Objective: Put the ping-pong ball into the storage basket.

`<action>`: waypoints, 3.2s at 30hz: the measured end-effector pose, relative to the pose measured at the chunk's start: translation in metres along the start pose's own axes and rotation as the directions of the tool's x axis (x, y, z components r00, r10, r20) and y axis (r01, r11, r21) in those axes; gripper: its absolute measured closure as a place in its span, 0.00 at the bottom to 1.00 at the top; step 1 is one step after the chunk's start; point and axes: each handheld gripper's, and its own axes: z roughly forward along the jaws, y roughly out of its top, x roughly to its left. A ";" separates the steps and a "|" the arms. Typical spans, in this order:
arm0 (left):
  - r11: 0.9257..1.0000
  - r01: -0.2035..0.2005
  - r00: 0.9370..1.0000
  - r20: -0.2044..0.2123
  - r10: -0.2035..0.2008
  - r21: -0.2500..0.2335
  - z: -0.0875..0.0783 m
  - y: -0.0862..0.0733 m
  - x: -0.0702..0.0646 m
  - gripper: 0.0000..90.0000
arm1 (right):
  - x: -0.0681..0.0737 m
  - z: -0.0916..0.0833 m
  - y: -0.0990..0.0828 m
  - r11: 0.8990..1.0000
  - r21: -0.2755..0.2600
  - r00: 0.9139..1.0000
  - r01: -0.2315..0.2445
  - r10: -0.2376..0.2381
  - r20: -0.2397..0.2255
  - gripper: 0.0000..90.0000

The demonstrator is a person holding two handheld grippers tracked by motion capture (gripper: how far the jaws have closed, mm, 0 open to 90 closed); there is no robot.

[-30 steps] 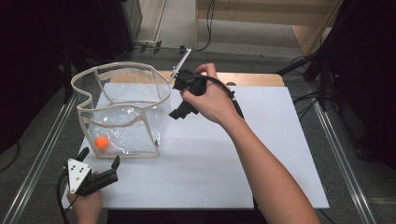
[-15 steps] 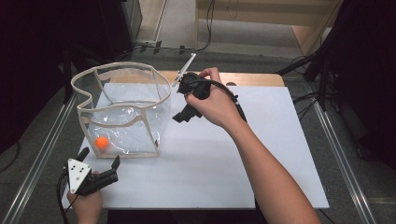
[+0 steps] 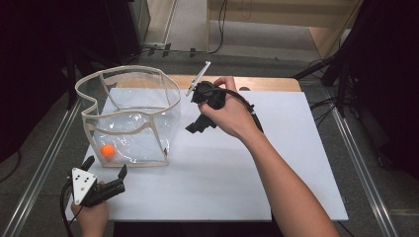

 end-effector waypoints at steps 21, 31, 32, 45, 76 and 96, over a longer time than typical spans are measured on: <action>1.000 -0.004 1.000 -0.002 0.004 0.001 0.000 0.000 0.000 0.00 | -0.001 0.005 -0.024 1.000 0.013 1.000 -0.018 0.018 -0.006 0.00; 1.000 -0.004 1.000 -0.003 0.004 0.001 0.000 0.000 0.000 0.00 | -0.002 0.008 -0.038 0.999 0.025 1.000 -0.022 0.022 -0.011 0.00; 1.000 -0.004 1.000 -0.004 0.004 0.002 0.000 0.000 0.000 0.00 | -0.002 0.008 -0.039 0.999 0.024 1.000 -0.024 0.025 -0.012 0.00; 1.000 -0.004 1.000 -0.004 0.004 0.001 0.000 0.000 -0.001 0.00 | -0.004 0.013 -0.057 0.999 0.021 0.999 -0.032 0.033 -0.019 0.00; 1.000 -0.006 1.000 -0.005 0.006 0.000 0.000 0.000 -0.001 0.00 | -0.007 0.020 -0.106 0.996 -0.019 0.996 -0.090 0.089 -0.022 0.00; 1.000 -0.006 1.000 -0.006 0.006 0.001 0.000 0.000 -0.001 0.00 | -0.011 0.022 -0.144 0.987 -0.053 0.988 -0.152 0.151 -0.025 0.00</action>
